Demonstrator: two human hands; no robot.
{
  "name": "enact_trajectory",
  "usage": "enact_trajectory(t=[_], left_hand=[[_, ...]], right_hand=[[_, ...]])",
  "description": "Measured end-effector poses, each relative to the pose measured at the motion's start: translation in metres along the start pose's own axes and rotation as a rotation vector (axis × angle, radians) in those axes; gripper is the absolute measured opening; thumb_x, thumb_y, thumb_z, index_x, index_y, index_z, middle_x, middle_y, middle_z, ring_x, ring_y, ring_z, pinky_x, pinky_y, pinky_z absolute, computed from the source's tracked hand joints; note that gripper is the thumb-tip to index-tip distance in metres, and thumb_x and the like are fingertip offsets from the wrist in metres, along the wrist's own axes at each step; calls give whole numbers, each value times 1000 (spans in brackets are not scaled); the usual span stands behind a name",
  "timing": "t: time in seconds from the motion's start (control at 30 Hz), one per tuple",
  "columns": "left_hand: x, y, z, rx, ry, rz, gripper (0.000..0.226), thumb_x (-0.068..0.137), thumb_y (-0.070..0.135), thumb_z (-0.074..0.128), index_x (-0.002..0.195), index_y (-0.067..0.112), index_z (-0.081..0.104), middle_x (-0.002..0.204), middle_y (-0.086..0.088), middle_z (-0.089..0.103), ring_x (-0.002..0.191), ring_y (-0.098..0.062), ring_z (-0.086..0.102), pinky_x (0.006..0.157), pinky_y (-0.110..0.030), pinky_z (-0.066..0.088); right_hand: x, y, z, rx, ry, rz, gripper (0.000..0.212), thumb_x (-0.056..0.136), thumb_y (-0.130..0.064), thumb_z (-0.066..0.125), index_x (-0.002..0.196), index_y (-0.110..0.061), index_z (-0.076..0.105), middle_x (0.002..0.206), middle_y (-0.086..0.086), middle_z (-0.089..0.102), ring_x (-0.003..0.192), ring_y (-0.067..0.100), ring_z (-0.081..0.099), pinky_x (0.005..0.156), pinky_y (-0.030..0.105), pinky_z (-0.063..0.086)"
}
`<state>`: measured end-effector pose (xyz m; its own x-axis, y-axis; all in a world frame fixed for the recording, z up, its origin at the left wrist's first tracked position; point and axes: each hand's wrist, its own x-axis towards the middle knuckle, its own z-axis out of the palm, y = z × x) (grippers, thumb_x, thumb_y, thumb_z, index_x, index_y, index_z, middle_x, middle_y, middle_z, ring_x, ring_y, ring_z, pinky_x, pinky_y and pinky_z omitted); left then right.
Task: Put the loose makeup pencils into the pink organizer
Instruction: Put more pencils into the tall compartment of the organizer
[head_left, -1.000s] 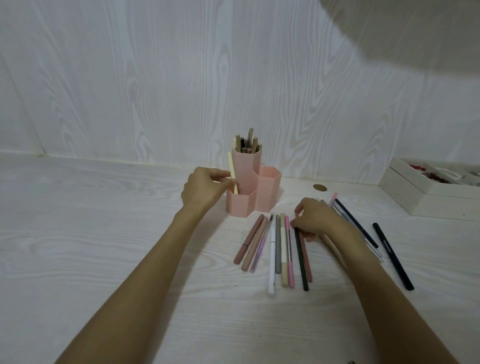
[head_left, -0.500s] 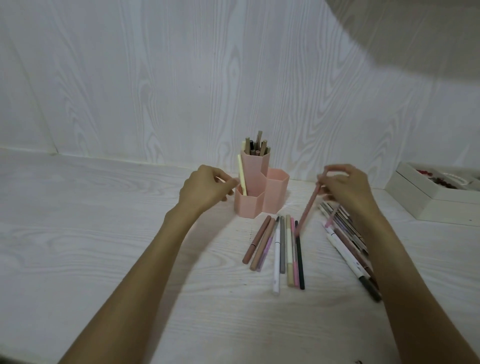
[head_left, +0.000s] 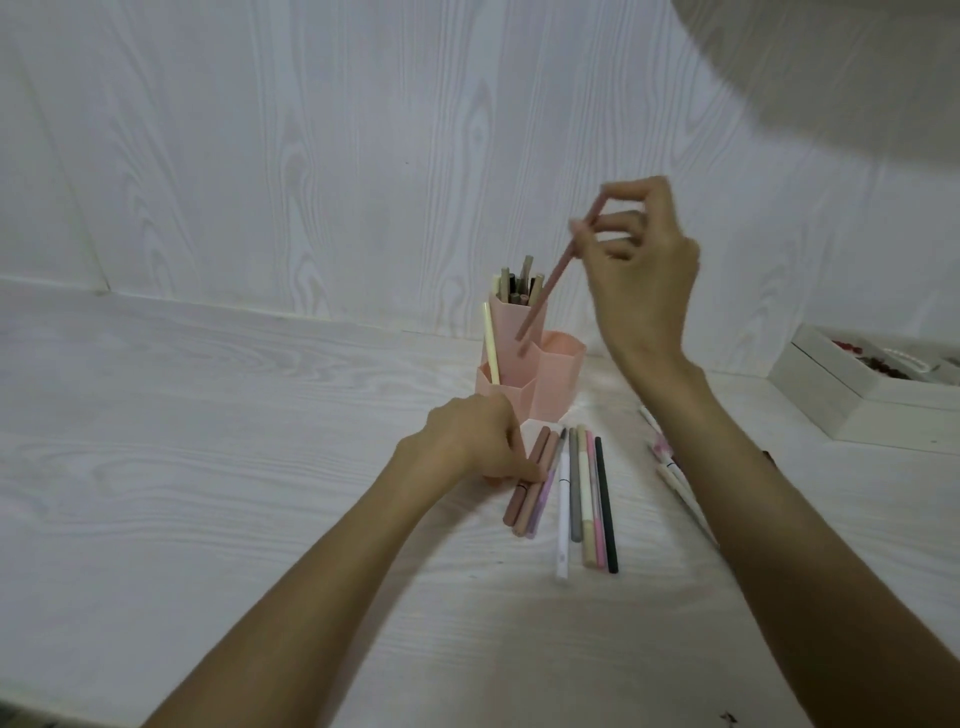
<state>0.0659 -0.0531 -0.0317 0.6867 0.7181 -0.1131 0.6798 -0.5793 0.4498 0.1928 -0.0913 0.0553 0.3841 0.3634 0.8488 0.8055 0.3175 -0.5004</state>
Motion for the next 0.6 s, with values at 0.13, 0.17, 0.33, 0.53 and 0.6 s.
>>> enact_trajectory(t=[0.13, 0.17, 0.33, 0.53, 0.6], left_hand=[[2, -5, -3, -58, -29, -43, 34, 75, 48, 75, 86, 15, 76, 87, 0, 73, 88, -18, 67, 81, -32, 53], [3, -7, -4, -77, -41, -59, 35, 75, 48, 75, 86, 14, 76, 85, 1, 73, 87, -18, 67, 79, -31, 52], [7, -16, -10, -196, -159, -104, 32, 78, 45, 74, 90, 14, 77, 69, 5, 69, 66, -5, 57, 54, -19, 37], [9, -10, -1, -32, -23, -86, 42, 72, 48, 76, 89, 10, 72, 94, -3, 72, 93, -21, 66, 81, -33, 52], [9, -10, 0, -22, -8, -90, 43, 73, 46, 76, 94, 9, 71, 96, -5, 72, 94, -22, 66, 84, -34, 53]], right_hand=[[-13, 12, 25, -204, -205, -44, 25, 87, -23, 66, 108, -11, 58, 92, 5, 74, 74, 16, 71, 69, 31, 59], [-13, 16, 28, -242, -235, -26, 23, 87, -23, 66, 106, -12, 60, 92, 4, 74, 74, 16, 70, 69, 32, 58], [-9, 34, 38, -425, -289, -33, 20, 90, -33, 58, 96, -22, 73, 86, 1, 69, 77, 17, 63, 63, 26, 42], [-4, 32, 40, -495, -344, -33, 21, 87, -31, 59, 104, -29, 72, 82, -6, 54, 77, 12, 54, 63, 24, 32], [-1, 29, 39, -481, -380, 3, 23, 84, -27, 62, 104, -27, 72, 86, -6, 60, 85, 16, 61, 65, 25, 35]])
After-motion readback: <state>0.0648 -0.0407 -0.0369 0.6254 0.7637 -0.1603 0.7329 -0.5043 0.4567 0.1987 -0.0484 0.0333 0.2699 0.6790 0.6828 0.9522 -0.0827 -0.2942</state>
